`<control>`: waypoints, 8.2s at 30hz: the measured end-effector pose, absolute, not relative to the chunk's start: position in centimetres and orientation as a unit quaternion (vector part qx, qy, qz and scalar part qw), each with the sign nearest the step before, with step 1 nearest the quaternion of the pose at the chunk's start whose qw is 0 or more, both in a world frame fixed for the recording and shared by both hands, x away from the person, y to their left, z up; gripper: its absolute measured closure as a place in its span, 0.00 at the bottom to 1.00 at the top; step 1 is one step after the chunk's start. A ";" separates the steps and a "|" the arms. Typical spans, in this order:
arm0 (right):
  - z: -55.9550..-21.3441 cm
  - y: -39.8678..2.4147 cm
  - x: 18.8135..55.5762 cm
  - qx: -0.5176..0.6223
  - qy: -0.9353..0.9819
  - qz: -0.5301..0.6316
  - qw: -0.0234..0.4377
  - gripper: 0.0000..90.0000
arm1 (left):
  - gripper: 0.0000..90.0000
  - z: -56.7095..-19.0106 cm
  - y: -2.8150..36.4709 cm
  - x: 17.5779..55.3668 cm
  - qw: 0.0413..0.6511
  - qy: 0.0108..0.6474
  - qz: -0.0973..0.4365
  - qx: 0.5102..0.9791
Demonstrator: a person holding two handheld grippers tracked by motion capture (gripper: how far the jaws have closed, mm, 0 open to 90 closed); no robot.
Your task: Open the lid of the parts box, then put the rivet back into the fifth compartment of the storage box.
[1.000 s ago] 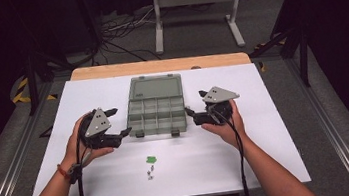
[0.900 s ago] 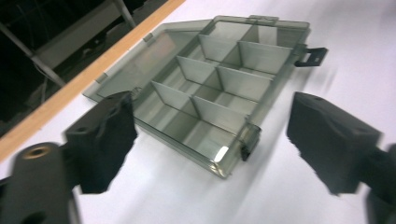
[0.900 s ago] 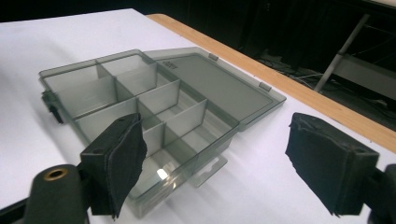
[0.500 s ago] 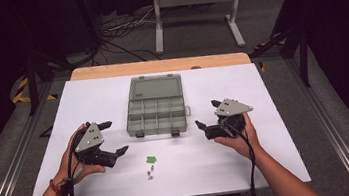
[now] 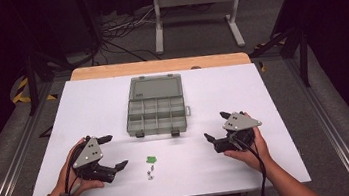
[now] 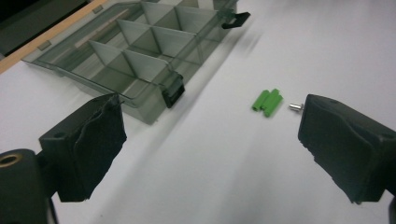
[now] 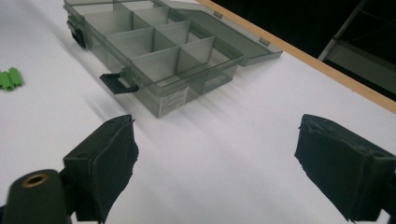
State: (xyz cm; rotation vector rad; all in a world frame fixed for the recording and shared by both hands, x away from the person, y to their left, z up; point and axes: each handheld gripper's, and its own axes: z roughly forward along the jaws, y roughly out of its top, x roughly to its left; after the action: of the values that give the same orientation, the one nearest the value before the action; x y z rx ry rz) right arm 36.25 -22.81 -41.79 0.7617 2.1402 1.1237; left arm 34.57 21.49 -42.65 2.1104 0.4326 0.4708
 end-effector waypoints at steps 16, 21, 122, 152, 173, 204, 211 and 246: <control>-42.9 -23.4 33.8 0.275 0.817 0.411 0.296 0.13 | 0.13 -44.3 21.7 33.4 0.454 0.183 0.145 0.860; -43.6 -23.1 33.5 0.270 0.828 0.397 0.291 0.13 | 0.17 -44.8 20.7 32.8 0.453 0.176 0.133 0.864; -44.7 -21.5 33.1 0.237 0.852 0.362 0.296 0.16 | 0.93 -46.1 16.6 34.9 0.409 0.143 0.088 0.897; -44.3 -22.4 33.2 0.258 0.833 0.380 0.309 0.16 | 0.93 -42.6 17.5 39.2 0.455 0.183 0.144 0.860; -44.1 -22.7 33.1 0.259 0.828 0.385 0.314 0.16 | 0.93 -40.8 17.2 42.4 0.470 0.202 0.168 0.843; -44.3 -22.7 33.1 0.255 0.831 0.382 0.314 0.16 | 0.93 -42.8 16.5 45.1 0.433 0.223 0.162 0.858; -44.2 -22.8 33.1 0.253 0.831 0.382 0.315 0.16 | 0.93 -43.4 16.6 45.3 0.427 0.227 0.153 0.862; -44.1 -23.1 33.0 0.253 0.826 0.388 0.321 0.16 | 0.86 -43.3 17.4 44.2 0.444 0.228 0.166 0.851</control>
State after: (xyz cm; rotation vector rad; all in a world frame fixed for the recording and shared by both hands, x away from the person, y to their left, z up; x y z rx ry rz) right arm 33.01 -23.13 -44.10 0.6638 2.1705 1.0198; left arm 44.20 17.43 -43.31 2.1094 0.5664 0.4109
